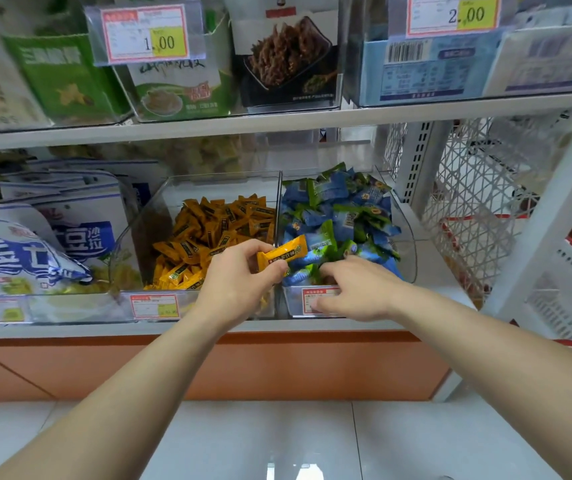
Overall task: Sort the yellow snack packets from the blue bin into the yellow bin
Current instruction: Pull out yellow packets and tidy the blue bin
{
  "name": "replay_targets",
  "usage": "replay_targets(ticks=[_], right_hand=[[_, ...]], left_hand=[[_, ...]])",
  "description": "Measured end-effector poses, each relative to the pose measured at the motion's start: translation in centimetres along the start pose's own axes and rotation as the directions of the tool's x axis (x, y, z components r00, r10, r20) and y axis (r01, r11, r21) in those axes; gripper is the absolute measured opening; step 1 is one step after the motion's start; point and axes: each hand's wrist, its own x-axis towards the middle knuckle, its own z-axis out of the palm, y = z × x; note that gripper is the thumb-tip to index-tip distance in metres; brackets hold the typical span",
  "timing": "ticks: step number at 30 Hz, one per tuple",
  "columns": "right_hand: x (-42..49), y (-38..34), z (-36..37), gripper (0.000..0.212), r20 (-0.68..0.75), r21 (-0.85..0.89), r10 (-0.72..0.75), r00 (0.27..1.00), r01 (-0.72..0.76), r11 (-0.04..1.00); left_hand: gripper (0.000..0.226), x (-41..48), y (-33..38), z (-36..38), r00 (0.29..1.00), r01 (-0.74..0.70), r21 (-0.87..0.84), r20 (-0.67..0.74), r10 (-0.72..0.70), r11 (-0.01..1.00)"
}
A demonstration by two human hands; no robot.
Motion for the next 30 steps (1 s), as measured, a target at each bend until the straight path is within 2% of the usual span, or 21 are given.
replay_targets(ticks=[3,7,14,18,20,22,24,27,30], right_hand=[[0.0,0.3,0.1,0.043,-0.026,0.051,-0.023,0.999,0.024,0.998],[-0.2,0.7,0.4,0.046,-0.103,0.232,0.036,0.994,-0.012,0.973],[-0.4,1.8,-0.3,0.015,-0.213,0.508,0.113,0.970,0.012,0.861],[-0.9,2.2,-1.5,0.013,-0.294,0.453,0.166,0.941,-0.016,0.891],[-1.5,2.6,-2.6,0.012,-0.379,0.394,0.189,0.906,-0.027,0.919],[-2.1,3.0,-3.9,0.011,-0.470,0.423,0.210,0.858,0.010,0.906],[-2.5,2.9,-4.9,0.011,-0.515,0.566,0.218,0.829,0.139,0.812],[-2.5,0.9,-5.0,0.013,-0.440,0.769,0.175,0.881,0.269,0.580],[-1.6,-1.3,-4.2,0.011,-0.398,0.812,0.132,0.908,0.282,0.511]], left_hand=[[0.004,-0.2,0.4,-0.1,1.000,0.019,-0.064,-0.003,-0.020,0.998],[0.006,-0.3,0.6,-0.2,0.996,0.087,-0.185,0.017,-0.085,0.979],[0.012,-0.2,0.9,0.0,0.992,0.122,-0.238,0.061,-0.110,0.964],[0.011,-0.2,1.0,0.3,0.997,0.081,-0.159,0.026,-0.078,0.984],[0.018,-0.2,1.1,0.5,0.998,0.061,-0.165,0.031,-0.056,0.984],[0.024,-0.1,1.3,0.7,0.998,0.054,-0.159,0.047,-0.047,0.986],[0.017,-0.1,1.8,1.1,0.997,0.073,-0.203,0.031,-0.068,0.976],[0.014,-0.2,2.9,1.5,0.994,0.102,-0.306,-0.016,-0.113,0.946],[0.013,-0.3,4.1,1.4,0.984,0.176,-0.566,0.074,-0.163,0.806]])
